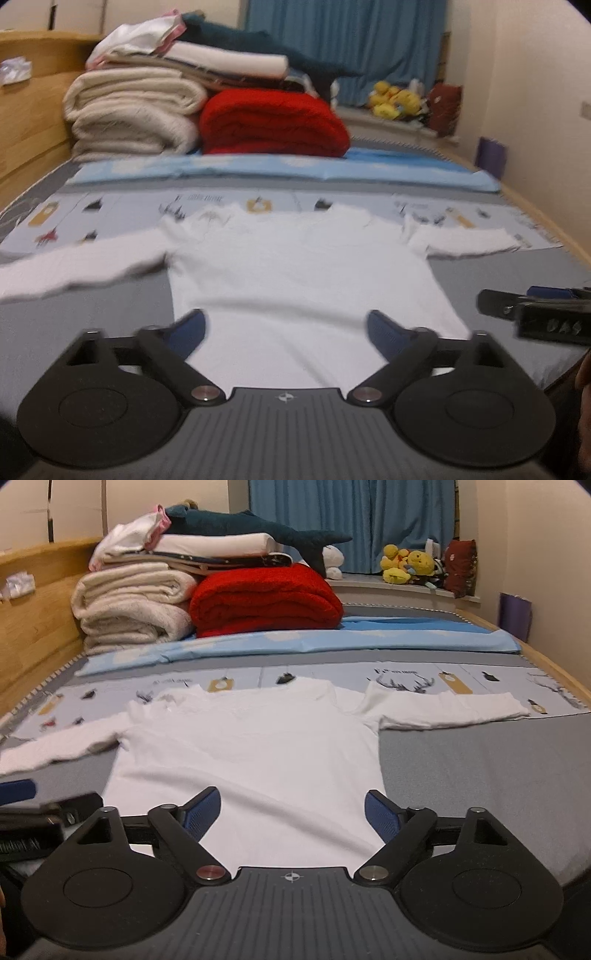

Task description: Fold small clothes

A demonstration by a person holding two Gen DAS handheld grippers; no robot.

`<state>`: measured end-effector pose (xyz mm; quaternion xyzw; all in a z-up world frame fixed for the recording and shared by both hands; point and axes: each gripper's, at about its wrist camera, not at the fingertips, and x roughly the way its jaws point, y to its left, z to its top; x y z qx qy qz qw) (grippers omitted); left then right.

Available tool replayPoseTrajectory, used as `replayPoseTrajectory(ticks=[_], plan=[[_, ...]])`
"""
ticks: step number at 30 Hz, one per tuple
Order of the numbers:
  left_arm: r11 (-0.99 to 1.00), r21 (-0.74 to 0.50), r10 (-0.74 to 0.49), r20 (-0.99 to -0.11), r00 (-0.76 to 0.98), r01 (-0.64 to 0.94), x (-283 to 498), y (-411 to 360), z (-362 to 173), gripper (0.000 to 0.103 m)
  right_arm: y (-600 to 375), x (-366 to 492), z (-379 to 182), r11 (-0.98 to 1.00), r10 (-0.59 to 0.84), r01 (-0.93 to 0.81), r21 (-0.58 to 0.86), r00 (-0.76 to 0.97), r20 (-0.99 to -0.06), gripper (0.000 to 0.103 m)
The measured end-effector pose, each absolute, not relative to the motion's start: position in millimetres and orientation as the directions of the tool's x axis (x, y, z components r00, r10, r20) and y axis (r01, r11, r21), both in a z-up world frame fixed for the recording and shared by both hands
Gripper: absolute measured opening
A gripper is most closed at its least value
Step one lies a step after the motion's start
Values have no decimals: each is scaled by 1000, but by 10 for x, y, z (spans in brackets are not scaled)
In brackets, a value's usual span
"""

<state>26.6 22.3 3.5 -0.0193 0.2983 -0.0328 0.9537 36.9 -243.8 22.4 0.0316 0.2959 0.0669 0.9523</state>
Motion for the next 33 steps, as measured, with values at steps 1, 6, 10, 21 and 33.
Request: replayPoseTrajectory(ticks=[1, 6, 10, 21, 33], plan=[[996, -41, -86, -560, 824, 76, 340, 324, 86, 74, -2496, 426, 303, 986, 166, -127, 110, 818, -550, 78], [975, 70, -122, -624, 772, 211, 778, 908, 105, 40, -2602, 697, 550, 956, 254, -294, 4, 819, -515, 63], [987, 43, -75, -734, 675, 155, 948, 1396, -270, 31, -2719, 938, 366, 930, 278, -365, -51, 787, -551, 62], [985, -130, -160, -942, 297, 117, 1091, 1427, -1083, 30, -3348, 1513, -461, 999, -5, -28, -22, 509, -861, 62], [983, 24, -33, -953, 302, 182, 960, 1519, -993, 3, -3392, 1411, -904, 999, -1, 52, 12, 252, -968, 62]])
